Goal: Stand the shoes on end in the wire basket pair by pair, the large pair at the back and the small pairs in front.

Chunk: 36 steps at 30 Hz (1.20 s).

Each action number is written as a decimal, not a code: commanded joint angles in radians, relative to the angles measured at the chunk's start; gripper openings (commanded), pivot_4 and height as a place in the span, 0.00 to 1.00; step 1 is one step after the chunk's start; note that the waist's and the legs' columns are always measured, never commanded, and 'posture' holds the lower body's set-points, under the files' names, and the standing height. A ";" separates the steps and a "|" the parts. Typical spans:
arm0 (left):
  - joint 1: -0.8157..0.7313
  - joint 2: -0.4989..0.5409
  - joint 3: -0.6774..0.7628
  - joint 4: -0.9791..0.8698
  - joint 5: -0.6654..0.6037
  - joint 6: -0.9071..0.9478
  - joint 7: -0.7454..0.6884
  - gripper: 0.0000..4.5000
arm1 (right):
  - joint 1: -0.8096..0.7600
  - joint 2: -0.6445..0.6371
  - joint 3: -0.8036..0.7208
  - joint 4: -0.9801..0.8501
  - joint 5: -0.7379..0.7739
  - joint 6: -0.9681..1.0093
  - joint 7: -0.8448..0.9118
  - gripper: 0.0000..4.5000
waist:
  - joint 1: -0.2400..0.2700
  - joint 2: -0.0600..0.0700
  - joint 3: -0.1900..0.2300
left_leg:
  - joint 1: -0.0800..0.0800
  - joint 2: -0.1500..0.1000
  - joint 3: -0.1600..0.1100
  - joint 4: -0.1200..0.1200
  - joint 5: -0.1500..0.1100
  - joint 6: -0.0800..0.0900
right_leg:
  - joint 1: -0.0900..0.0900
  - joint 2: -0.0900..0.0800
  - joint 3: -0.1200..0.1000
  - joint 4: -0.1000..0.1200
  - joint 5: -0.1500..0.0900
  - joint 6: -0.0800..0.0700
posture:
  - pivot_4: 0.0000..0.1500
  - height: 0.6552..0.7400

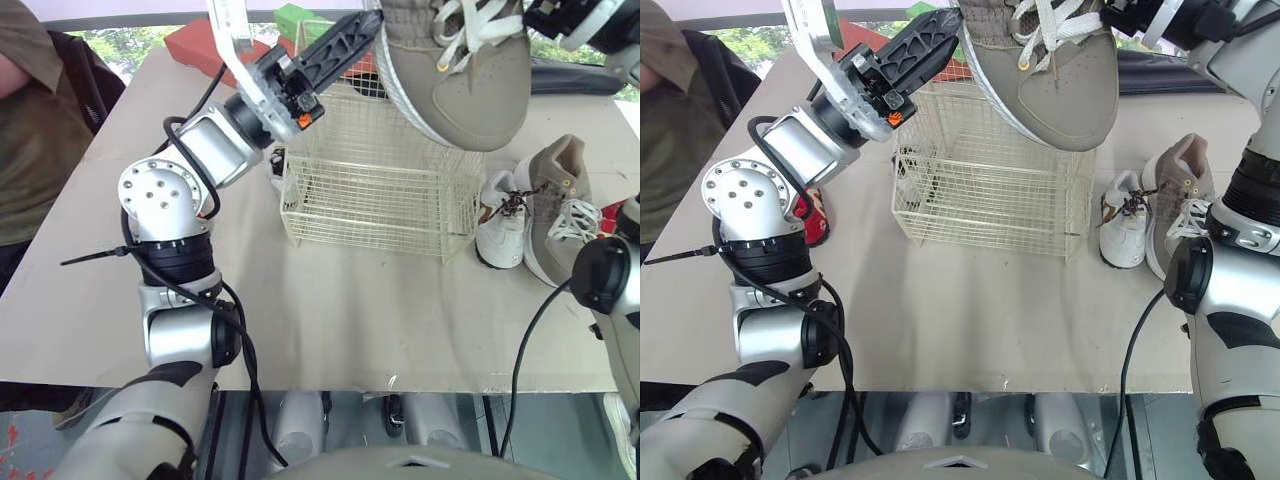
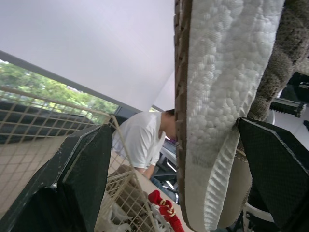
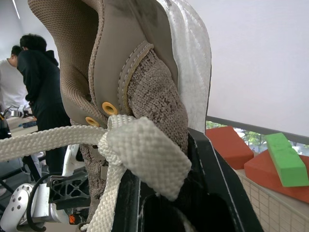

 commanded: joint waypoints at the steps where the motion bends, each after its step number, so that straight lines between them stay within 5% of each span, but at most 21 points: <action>1: -0.039 0.003 -0.008 -0.031 -0.061 0.055 -0.070 0.99 | -0.052 0.010 0.002 -0.039 0.046 0.016 -0.003 0.00 | -0.002 0.000 0.000 | 0.000 0.000 0.000 0.000 0.000 0.000 | 0.000 0.000 0.000 0.000 0.000 0.000 | 1.00 1.00; 10: -0.086 -0.034 0.009 0.016 -0.055 0.065 -0.103 0.99 | -0.040 -0.015 0.011 -0.061 0.052 0.052 -0.021 0.00 | 0.004 0.000 0.000 | 0.000 -0.001 0.000 0.000 0.000 0.000 | 0.000 0.000 0.000 0.000 0.000 0.000 | 1.00 1.00; 13: -0.096 -0.032 0.007 0.036 -0.012 0.056 -0.093 0.99 | 0.107 0.131 0.112 -0.140 -0.031 -0.080 -0.056 0.00 | -0.003 -0.001 -0.001 | 0.001 -0.001 -0.001 0.000 0.000 0.000 | 0.001 0.000 0.000 -0.001 0.000 0.000 | 1.00 1.00; 16: -0.101 -0.036 0.007 0.066 0.035 0.045 -0.065 0.81 | 0.142 0.166 0.122 -0.174 -0.050 -0.113 -0.068 0.00 | -0.004 0.001 0.001 | 0.003 -0.002 -0.003 -0.001 0.000 0.000 | 0.001 0.001 0.003 0.001 0.000 0.000 | 1.00 1.00; 20: -0.096 -0.051 0.022 0.073 0.077 0.020 -0.058 0.46 | 0.152 0.175 0.111 -0.185 -0.043 -0.120 -0.070 0.00 | 0.002 0.001 0.002 | -0.001 -0.002 -0.003 -0.001 0.000 0.000 | -0.002 0.000 0.002 0.000 0.001 0.001 | 1.00 1.00; 23: -0.092 -0.046 0.029 0.067 0.090 0.021 -0.070 0.39 | 0.153 0.170 0.108 -0.176 -0.052 -0.130 -0.065 0.00 | 0.001 0.001 0.002 | -0.002 -0.003 -0.002 -0.001 0.000 0.000 | -0.002 0.000 0.003 -0.001 0.001 0.001 | 1.00 1.00; 32: -0.095 0.094 0.023 0.099 0.254 -0.075 -0.243 0.38 | 0.245 0.041 0.113 -0.337 -0.138 -0.247 -0.019 0.96 | -0.001 0.001 0.002 | 0.000 -0.003 -0.002 -0.002 0.000 0.000 | -0.002 0.001 0.003 0.000 0.001 0.001 | 1.00 1.00; 36: -0.099 0.162 0.001 0.127 0.328 -0.125 -0.364 0.38 | 0.333 -0.050 0.090 -0.445 -0.152 -0.300 0.019 1.00 | 0.001 0.001 0.002 | 0.000 -0.004 -0.002 -0.002 0.000 0.000 | -0.002 0.000 0.003 -0.001 0.001 0.001 | 1.00 1.00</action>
